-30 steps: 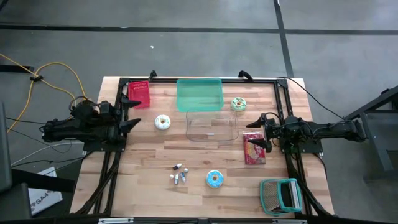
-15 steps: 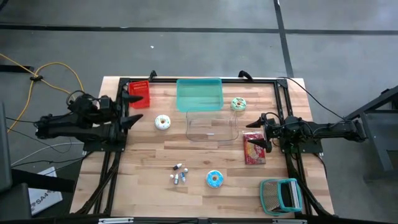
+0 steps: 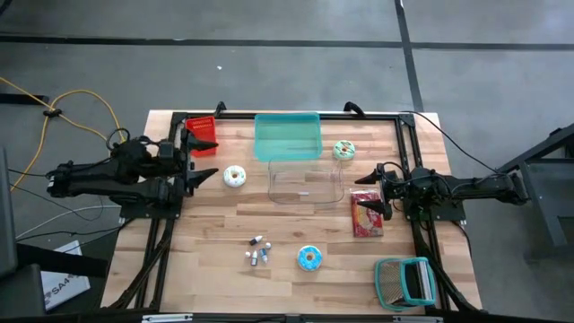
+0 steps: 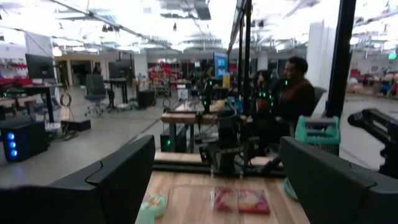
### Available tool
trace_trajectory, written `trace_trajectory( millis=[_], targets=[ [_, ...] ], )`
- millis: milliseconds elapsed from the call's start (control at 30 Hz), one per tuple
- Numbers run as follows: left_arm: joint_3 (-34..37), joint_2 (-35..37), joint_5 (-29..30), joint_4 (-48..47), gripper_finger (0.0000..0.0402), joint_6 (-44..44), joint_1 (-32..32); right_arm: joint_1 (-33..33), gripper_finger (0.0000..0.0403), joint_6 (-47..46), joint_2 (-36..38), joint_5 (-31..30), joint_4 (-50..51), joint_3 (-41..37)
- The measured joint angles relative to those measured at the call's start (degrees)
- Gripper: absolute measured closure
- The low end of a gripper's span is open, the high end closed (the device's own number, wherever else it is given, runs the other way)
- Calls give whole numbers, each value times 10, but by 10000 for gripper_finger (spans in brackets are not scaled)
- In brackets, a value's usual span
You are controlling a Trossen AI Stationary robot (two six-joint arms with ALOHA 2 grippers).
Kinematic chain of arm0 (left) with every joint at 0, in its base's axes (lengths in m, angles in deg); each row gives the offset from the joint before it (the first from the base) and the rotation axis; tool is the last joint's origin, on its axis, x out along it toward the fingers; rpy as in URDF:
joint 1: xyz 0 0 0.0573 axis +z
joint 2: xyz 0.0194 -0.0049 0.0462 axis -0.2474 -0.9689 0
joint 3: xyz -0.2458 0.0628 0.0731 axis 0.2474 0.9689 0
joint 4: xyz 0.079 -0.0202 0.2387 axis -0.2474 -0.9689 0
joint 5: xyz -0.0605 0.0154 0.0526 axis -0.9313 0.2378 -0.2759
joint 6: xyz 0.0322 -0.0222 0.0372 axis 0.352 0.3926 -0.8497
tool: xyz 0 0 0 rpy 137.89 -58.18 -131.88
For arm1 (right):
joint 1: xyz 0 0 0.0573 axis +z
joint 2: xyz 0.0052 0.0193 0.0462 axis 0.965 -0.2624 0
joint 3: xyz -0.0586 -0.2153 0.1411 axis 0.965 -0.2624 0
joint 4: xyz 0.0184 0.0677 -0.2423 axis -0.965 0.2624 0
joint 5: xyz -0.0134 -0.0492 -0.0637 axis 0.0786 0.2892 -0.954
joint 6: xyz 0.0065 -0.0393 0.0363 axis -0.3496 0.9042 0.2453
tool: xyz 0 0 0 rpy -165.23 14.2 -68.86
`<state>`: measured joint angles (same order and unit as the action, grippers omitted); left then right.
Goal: Pick & Place Food Item
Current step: Put the orange food coloring bottle into the red bin
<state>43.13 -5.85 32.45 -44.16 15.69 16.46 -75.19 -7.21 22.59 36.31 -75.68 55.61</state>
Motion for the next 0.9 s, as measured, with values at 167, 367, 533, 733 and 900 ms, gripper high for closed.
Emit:
trace_trajectory(
  millis=[167, 367, 533, 733, 900],
  targets=[
    [0, -26, 0, -11, 65, 0, 0, 0, 53, 0, 0, 0, 0, 0],
    [-11, -69, 0, -16, 65, 1, 0, 0, 53, 0, 0, 0, 0, 0],
    [-39, -124, 0, -23, 65, 2, 0, 0, 53, 0, 0, 0, 0, 0],
    [-75, -201, 0, -23, 65, 2, -2, 0, 53, 0, 0, 0, 0, 0],
    [-104, -265, 0, -23, 65, 3, -23, 0, 53, 0, 0, 0, 0, 0]
  ],
)
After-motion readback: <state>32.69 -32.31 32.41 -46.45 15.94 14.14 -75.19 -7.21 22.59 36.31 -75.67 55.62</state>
